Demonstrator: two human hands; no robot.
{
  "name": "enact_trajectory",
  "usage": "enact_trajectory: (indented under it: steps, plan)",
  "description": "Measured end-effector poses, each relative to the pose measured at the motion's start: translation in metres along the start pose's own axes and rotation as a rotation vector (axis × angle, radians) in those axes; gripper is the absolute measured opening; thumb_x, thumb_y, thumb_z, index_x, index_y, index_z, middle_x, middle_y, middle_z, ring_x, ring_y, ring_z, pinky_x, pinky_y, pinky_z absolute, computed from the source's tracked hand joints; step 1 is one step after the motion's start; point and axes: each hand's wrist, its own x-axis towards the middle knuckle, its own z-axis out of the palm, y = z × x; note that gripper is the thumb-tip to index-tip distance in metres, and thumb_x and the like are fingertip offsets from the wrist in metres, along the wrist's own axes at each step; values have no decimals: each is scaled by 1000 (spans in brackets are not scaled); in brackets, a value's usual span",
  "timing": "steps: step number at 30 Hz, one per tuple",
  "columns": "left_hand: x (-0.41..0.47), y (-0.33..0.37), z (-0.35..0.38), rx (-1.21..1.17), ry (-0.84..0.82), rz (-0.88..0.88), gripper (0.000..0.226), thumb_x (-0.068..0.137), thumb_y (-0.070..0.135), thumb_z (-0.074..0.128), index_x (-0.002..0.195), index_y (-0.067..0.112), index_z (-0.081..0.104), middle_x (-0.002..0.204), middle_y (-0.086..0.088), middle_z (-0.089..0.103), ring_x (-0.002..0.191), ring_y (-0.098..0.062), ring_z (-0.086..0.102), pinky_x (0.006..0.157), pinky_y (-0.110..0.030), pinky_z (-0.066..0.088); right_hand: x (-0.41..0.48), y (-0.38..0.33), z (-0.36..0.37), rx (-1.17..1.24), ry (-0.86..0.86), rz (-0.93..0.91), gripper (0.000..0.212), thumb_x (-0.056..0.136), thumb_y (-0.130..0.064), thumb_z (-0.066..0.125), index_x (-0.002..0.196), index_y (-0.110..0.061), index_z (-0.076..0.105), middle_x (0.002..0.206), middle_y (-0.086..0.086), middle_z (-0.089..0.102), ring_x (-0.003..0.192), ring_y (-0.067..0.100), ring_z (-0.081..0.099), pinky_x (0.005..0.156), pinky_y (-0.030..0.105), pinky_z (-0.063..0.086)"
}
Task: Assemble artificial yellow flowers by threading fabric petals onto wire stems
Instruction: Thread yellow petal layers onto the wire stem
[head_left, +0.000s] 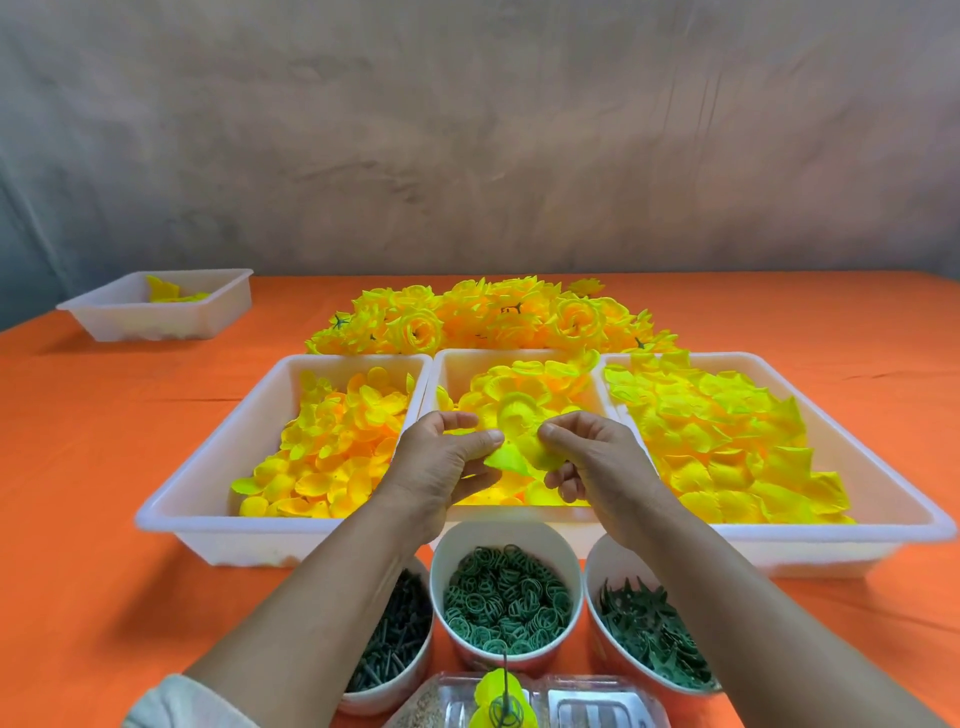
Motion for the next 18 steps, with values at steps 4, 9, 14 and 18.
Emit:
enact_trajectory:
  steps: [4, 9, 14, 18]
  plan:
    - [-9, 8, -4, -29, -35, 22, 41, 85, 0, 70, 120, 13, 52, 104, -14, 67, 70, -20, 67, 50, -26, 54, -4, -7, 2, -57, -26, -25, 7, 92, -12, 63, 85, -11, 63, 64, 5, 63, 46, 14, 57, 39, 20, 41]
    - [-25, 21, -8, 1, -80, 131, 44, 84, -3, 69, 119, 20, 54, 107, -10, 61, 67, -15, 66, 55, -26, 55, -15, -23, 8, -58, -89, -3, 18, 85, -34, 70, 91, -18, 66, 79, 3, 68, 63, 20, 66, 50, 26, 51]
    - [-46, 34, -10, 85, -101, 259, 46, 81, -1, 73, 109, 31, 58, 96, -6, 67, 78, -17, 68, 60, -30, 56, -33, -40, 17, -65, -136, -17, 34, 78, -39, 75, 102, -18, 63, 92, 2, 71, 74, 22, 70, 56, 31, 54]
    - [-65, 45, -15, 93, -138, 300, 47, 82, -2, 73, 114, 30, 61, 96, -11, 67, 81, -21, 68, 65, -34, 56, -47, -49, 23, 9, -160, -46, 16, 86, -15, 70, 98, -17, 59, 77, 3, 70, 60, 20, 67, 50, 27, 49]
